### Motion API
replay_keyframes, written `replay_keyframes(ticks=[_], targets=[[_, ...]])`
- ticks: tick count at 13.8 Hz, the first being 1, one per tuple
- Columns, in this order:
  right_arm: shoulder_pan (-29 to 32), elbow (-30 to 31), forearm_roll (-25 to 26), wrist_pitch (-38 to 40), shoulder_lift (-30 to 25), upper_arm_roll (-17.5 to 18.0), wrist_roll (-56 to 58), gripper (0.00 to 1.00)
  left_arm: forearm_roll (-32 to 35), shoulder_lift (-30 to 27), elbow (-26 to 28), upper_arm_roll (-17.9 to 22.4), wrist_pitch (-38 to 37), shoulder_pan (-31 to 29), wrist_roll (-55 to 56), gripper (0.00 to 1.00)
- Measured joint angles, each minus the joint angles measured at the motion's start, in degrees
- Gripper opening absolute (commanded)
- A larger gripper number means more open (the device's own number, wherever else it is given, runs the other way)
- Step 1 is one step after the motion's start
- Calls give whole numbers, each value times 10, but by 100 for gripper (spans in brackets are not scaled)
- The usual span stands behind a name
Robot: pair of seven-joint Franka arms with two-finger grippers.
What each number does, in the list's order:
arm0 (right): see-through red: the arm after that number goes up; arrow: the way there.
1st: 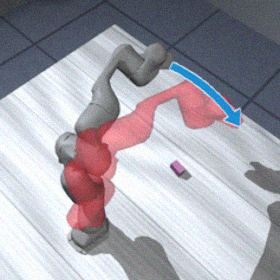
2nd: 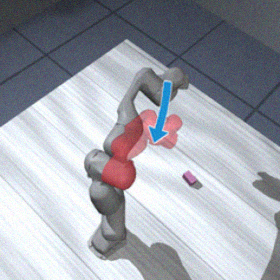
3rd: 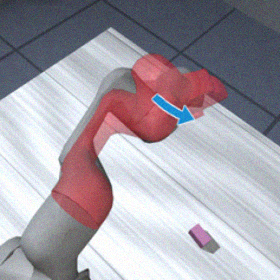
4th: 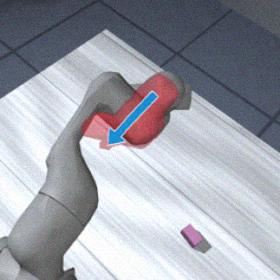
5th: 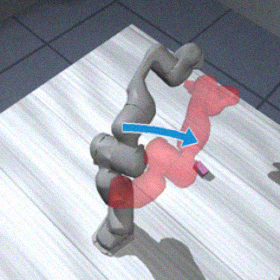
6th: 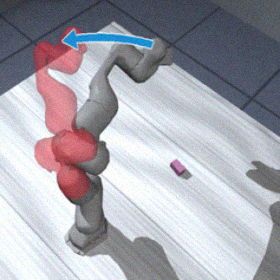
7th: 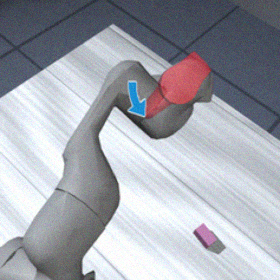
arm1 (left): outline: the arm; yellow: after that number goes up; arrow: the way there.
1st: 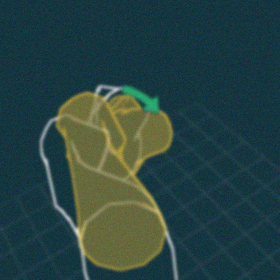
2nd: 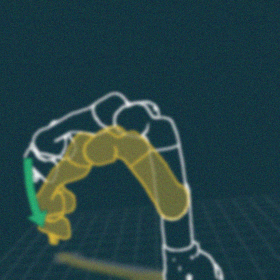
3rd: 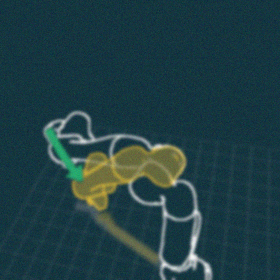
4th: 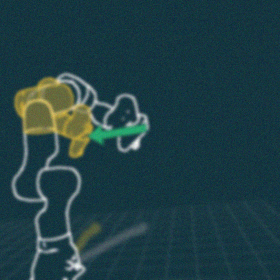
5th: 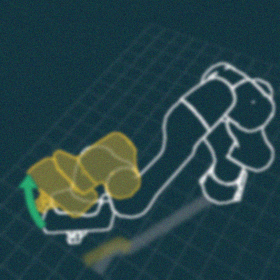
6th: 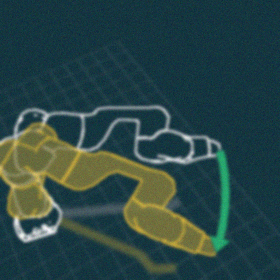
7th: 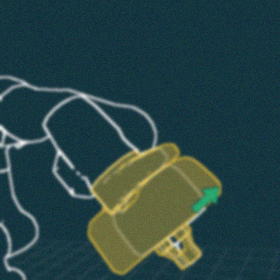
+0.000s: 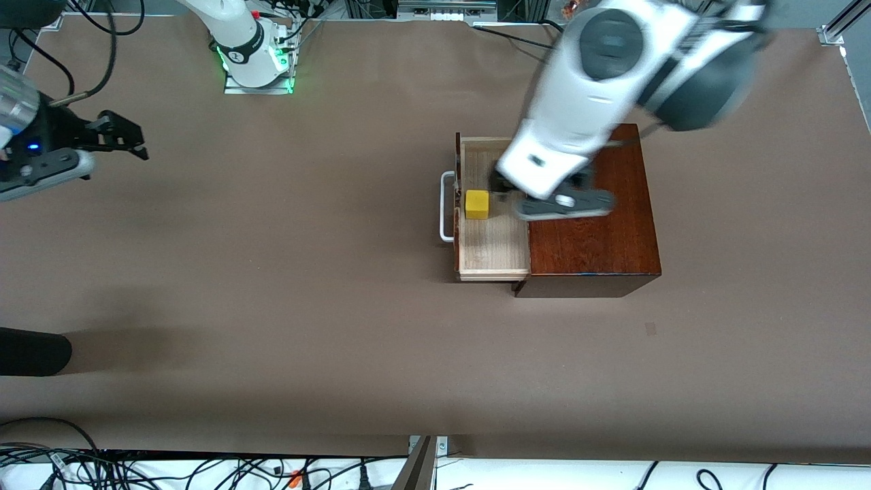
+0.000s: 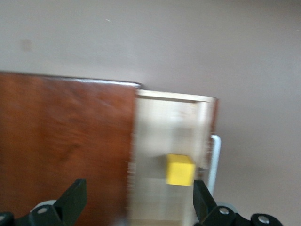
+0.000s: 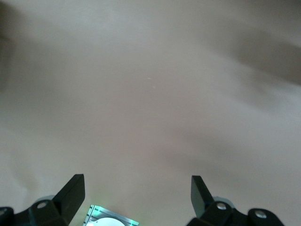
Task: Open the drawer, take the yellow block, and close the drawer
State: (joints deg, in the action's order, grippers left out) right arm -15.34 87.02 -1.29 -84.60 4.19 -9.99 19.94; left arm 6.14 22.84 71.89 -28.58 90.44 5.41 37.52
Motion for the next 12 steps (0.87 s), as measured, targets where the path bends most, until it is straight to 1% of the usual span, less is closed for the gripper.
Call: replay_keyframes(ticks=[2,4,6,8,9,10,12], targets=[[-44,0,-1,1,0,4,4,100,-25,-19,11,0,-7,-64,-65,100],[-91,0,-1,1,1,8,4,100,-33,-33,20,-1,-8,-113,-93,100],[-133,0,-1,0,6,10,4,100,-34,-41,25,-1,-8,-145,-116,100],[-182,1,-1,-10,19,11,5,100,-36,-51,31,3,-11,-169,-162,100],[-211,1,-1,-23,29,12,5,100,-47,-59,37,16,-14,-173,-186,100],[-241,1,-1,-40,42,12,5,100,-62,-73,46,42,-15,-171,-216,100],[-287,2,-1,-84,73,13,4,100,-92,-106,72,109,-16,-146,-270,100]])
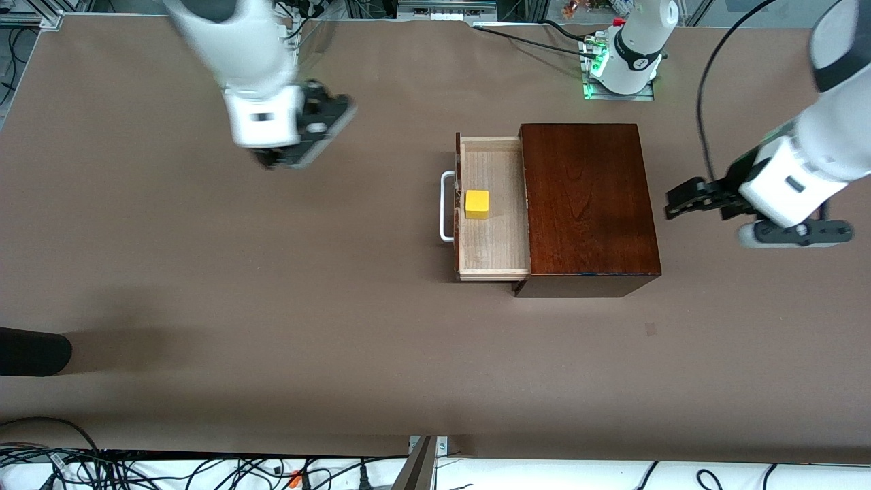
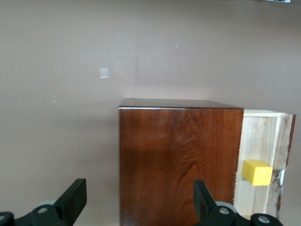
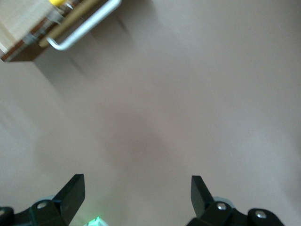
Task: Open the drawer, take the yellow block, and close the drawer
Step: 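Move the right gripper over the yellow cube in the drawer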
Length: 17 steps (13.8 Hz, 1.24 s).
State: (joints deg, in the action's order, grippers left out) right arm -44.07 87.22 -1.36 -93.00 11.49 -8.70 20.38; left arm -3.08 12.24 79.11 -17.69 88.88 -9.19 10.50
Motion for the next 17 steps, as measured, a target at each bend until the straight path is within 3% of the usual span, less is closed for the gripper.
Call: replay_keyframes(ticks=[3,7,12,17], targets=[[-37,0,0,-92,55,1,17,100,-10,-47,39,105,0,75,-39,100],[-56,-31,0,-177,134,34,38,100,-10,-84,79,197,2,161,-52,100],[-90,-133,5,-209,233,57,46,100,-10,-103,101,214,9,173,-57,100],[-147,-143,45,-227,269,58,46,100,5,-105,105,212,9,175,-59,100]])
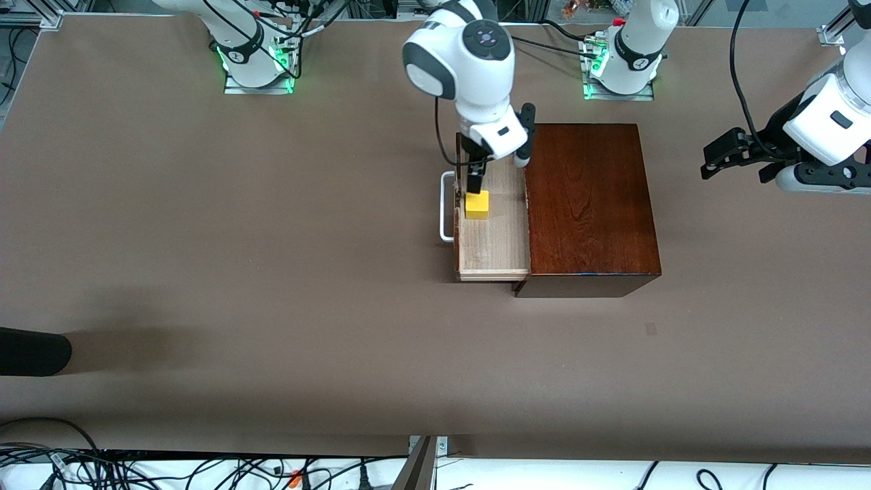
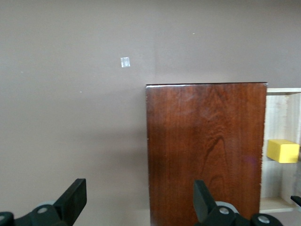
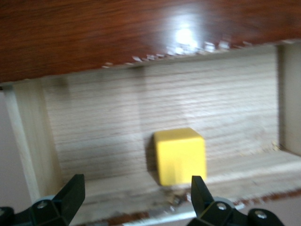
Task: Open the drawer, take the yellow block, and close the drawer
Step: 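Move the right gripper over the yellow cube in the drawer, then lower the right gripper and grasp the yellow cube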
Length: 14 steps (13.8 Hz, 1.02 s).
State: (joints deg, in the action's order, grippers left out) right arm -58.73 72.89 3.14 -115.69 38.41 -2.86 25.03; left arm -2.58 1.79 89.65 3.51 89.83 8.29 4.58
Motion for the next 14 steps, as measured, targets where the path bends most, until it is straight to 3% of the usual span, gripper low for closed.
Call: replay_keyframes(ticks=[14], targets=[[17,-2,12,-23,27,-9,71,100,30,-2,1,-7,-10,1,-3,100]])
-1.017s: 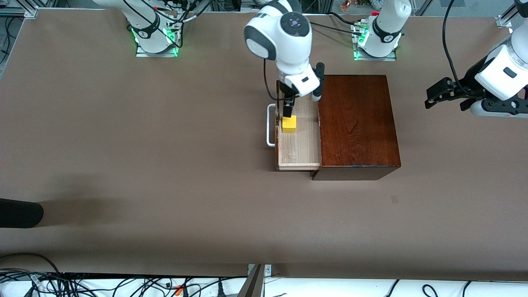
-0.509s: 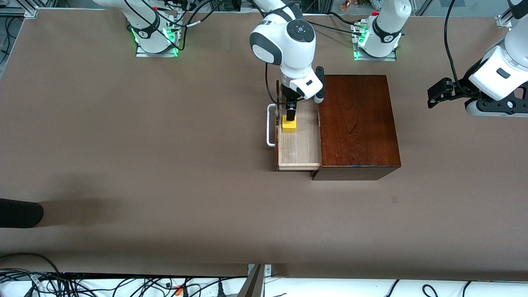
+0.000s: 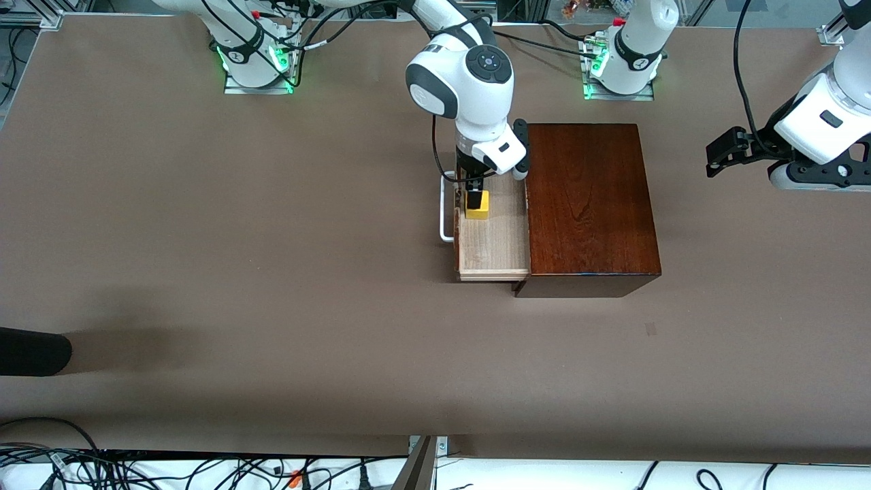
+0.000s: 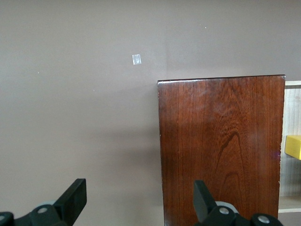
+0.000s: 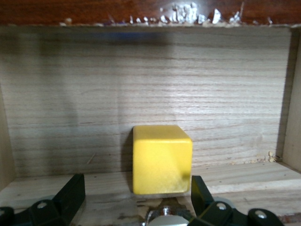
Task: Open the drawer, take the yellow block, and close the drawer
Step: 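Lower the right gripper and grasp the yellow cube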
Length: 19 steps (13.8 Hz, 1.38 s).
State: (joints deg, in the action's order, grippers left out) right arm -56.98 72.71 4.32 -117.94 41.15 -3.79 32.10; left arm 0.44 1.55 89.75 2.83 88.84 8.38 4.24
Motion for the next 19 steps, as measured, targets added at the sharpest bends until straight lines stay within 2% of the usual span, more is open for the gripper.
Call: replay_keyframes(ticks=[9,10,11,13,14,15,16,18,19], targets=[[1,-6,0,-33,22,0,1,100,0,0,0,0,0,0,0,100],[1,-7,0,-33,23,0,1,97,0,0,0,0,1,0,0,100],[1,-8,0,-33,24,1,1,88,0,0,0,0,1,0,0,100],[1,-9,0,-33,26,1,1,59,0,0,0,0,1,0,0,100],[1,-10,0,-33,27,1,1,38,0,0,0,0,1,0,0,100],[1,-11,0,-33,27,1,1,32,0,0,0,0,1,0,0,100],[1,-11,0,-33,27,1,1,19,0,0,0,0,1,0,0,100],[1,-14,0,-31,27,1,1,9,0,0,0,0,1,0,0,100],[1,-16,0,-25,27,1,1,8,0,0,0,0,1,0,0,100]])
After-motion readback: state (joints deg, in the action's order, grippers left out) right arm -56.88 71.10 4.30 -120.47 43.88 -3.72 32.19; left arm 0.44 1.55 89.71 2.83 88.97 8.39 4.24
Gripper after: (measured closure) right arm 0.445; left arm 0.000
